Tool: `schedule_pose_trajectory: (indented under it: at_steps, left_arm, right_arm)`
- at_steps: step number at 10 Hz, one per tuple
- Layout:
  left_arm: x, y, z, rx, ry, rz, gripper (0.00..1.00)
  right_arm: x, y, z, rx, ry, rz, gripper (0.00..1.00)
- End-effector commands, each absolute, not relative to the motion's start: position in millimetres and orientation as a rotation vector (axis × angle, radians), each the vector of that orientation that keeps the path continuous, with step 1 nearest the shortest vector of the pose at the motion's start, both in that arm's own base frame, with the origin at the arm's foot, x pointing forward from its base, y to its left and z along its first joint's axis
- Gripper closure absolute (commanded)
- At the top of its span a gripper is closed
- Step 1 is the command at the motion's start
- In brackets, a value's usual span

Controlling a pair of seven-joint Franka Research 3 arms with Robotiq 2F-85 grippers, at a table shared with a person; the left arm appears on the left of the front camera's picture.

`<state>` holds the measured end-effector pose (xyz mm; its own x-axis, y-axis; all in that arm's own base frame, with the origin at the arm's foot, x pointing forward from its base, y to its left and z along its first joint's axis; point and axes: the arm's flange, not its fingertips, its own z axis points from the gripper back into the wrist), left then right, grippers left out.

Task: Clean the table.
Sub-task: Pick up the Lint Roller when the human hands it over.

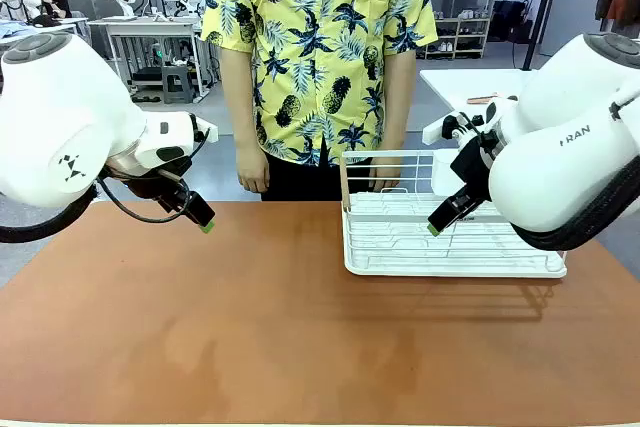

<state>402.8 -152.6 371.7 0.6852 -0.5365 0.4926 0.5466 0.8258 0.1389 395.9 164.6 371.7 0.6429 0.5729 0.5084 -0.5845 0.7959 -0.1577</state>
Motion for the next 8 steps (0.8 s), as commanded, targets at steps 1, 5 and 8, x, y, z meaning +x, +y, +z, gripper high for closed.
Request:
schedule_pose_trajectory:
  at_steps: [1, 5, 8]
  left_arm:
    - [402.7, -152.8, 371.7, -0.02, -0.546, -0.607, 0.0]
    - [402.7, -152.8, 371.7, -0.02, -0.546, -0.607, 0.0]
    - [402.7, -152.8, 371.7, -0.02, -0.546, -0.607, 0.0]
  right_arm:
    - [395.9, 164.6, 371.7, 0.022, -0.572, 0.659, 0.0]
    - [395.9, 164.6, 371.7, 0.022, -0.572, 0.659, 0.0]
    - [395.9, 164.6, 371.7, 0.022, -0.572, 0.659, 0.0]
